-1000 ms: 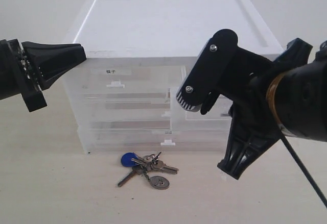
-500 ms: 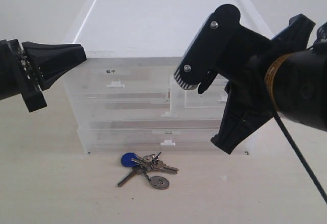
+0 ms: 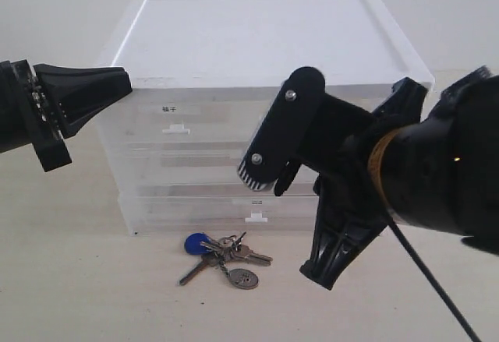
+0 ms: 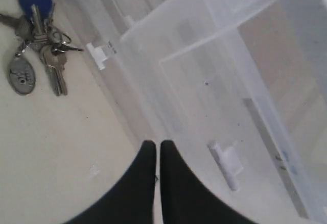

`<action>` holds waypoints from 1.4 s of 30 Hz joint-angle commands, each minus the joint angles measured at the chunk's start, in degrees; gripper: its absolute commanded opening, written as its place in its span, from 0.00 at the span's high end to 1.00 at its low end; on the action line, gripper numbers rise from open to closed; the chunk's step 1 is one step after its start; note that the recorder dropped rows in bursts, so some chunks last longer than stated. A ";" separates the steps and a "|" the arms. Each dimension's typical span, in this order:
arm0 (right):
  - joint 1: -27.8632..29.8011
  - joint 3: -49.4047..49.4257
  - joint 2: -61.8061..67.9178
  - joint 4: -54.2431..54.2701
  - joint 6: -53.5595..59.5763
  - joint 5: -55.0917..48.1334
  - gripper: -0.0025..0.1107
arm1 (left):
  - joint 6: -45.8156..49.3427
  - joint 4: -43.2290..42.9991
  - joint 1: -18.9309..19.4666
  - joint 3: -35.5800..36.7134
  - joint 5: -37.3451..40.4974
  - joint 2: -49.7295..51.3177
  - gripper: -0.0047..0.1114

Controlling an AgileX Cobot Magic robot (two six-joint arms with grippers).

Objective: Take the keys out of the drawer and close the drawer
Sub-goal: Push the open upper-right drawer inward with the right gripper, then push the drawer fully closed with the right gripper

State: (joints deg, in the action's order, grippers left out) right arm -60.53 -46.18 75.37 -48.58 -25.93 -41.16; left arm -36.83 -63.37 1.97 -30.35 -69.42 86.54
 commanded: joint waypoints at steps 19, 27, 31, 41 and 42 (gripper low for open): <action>0.03 -0.46 1.35 -28.19 -20.16 -8.96 0.98 | 0.25 -0.67 -0.48 -0.22 0.48 0.32 0.92; 0.03 -0.07 1.35 -30.59 -23.30 -8.45 0.98 | 0.25 -0.67 -0.48 -0.22 0.48 0.32 0.92; -0.27 -0.07 0.68 -27.15 -23.03 -7.27 0.98 | 0.25 -0.67 -0.48 -0.22 0.48 0.32 0.92; -1.27 2.78 3.90 -19.21 -17.23 5.90 0.98 | 0.25 -0.49 -0.48 -0.22 0.48 0.32 0.92; -1.27 2.66 4.65 -20.29 -17.23 5.14 0.98 | 0.25 -0.49 -0.48 -0.22 0.48 0.32 0.92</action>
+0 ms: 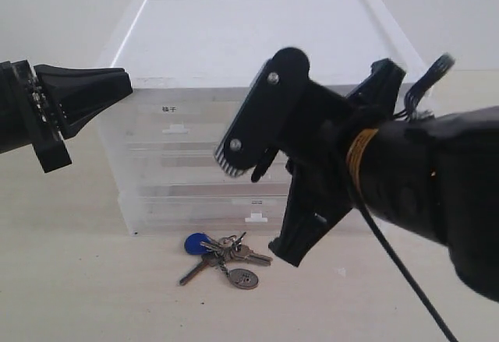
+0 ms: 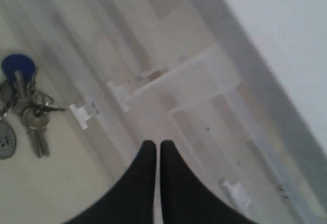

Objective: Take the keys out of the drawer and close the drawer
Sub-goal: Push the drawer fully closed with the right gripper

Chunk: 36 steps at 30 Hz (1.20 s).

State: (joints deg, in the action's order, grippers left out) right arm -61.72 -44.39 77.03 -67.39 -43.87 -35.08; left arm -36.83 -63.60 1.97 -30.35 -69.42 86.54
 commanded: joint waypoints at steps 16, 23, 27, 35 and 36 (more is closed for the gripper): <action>8.11 0.88 4.26 -14.64 -10.17 -3.85 0.98 | 0.13 -0.70 -0.48 -0.22 0.48 0.32 0.92; 7.87 0.88 4.26 -16.67 -13.47 0.65 0.98 | 0.13 -0.70 -0.48 -0.22 0.48 0.32 0.92; 7.87 0.88 4.26 -14.16 -14.07 12.78 0.98 | 0.26 -0.57 -0.48 -0.22 0.48 0.32 0.92; 8.08 0.88 6.40 -18.10 -14.60 8.23 0.98 | 0.26 -0.57 -0.48 -0.22 0.48 0.32 0.92; 8.08 0.88 6.75 -19.48 -15.35 6.81 0.98 | 0.26 -0.69 -0.48 -0.22 0.48 0.32 0.92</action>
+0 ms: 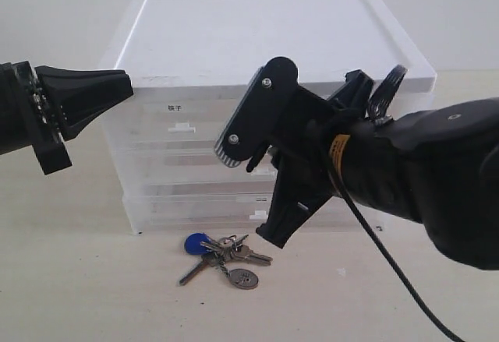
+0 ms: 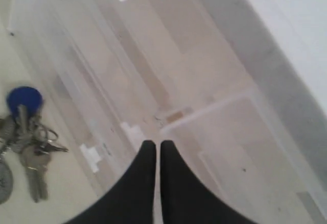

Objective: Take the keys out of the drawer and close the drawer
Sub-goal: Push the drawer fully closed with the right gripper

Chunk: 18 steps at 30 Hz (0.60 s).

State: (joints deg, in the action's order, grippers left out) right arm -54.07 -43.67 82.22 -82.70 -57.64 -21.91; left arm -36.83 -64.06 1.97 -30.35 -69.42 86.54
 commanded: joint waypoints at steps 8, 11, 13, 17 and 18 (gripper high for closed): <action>0.44 0.15 3.82 -17.25 -14.01 -6.93 0.98 | 0.26 -0.38 -0.48 -0.22 0.48 0.32 0.92; 0.44 -0.47 4.81 -17.25 -16.77 -8.23 0.98 | 0.26 -0.38 -0.48 -0.22 0.48 0.32 0.92; 0.44 -0.47 4.81 -17.25 -16.77 -8.37 0.98 | 0.26 -0.38 -0.48 -0.22 0.48 0.32 0.92; 0.44 -0.47 4.81 -17.25 -16.77 -9.31 0.98 | 0.26 -0.28 -0.48 -0.22 0.48 0.32 0.92; 0.44 -0.47 4.81 -17.25 -16.77 -9.44 0.98 | 0.26 -0.28 -0.48 -0.22 0.48 0.32 0.92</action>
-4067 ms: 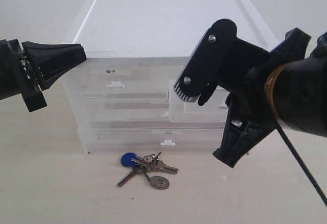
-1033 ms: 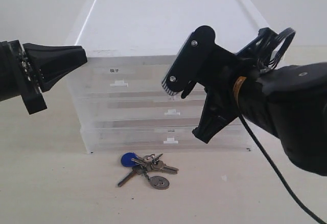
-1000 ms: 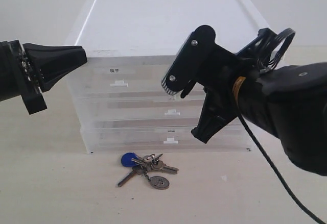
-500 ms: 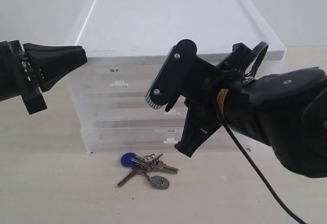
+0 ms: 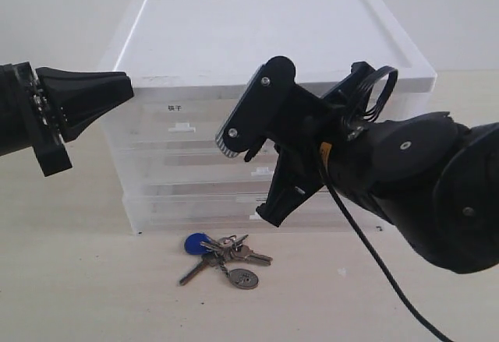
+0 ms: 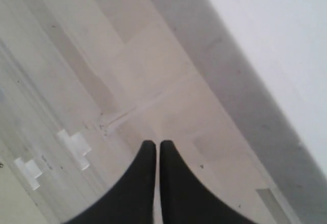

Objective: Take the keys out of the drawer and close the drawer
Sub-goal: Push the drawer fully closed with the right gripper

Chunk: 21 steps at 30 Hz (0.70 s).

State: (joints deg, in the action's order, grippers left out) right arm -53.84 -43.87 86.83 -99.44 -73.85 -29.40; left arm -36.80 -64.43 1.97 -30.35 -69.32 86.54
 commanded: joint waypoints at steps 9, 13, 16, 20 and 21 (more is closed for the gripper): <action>0.01 -0.28 -6.33 6.45 2.87 -1.64 0.98 | 0.22 0.33 -0.48 -0.22 0.37 0.32 0.92; 0.01 -0.28 -8.52 13.25 7.88 -11.96 0.98 | 0.22 0.33 -0.48 -0.22 0.37 0.32 0.92; 0.66 -0.15 -8.38 13.51 7.88 -19.27 0.98 | 0.22 0.33 -0.48 -0.22 0.37 0.32 0.92; 1.41 -0.15 -8.27 20.02 11.85 -15.56 0.98 | 0.22 0.03 -0.48 -0.22 0.37 0.32 0.92; 1.41 -0.15 -8.27 21.04 13.25 -14.66 0.98 | 0.22 0.03 -0.48 -0.22 0.37 0.32 0.92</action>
State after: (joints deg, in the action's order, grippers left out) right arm -52.72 -43.87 78.85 -82.36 -64.31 -45.63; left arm -36.80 -64.43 1.97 -30.35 -69.23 86.54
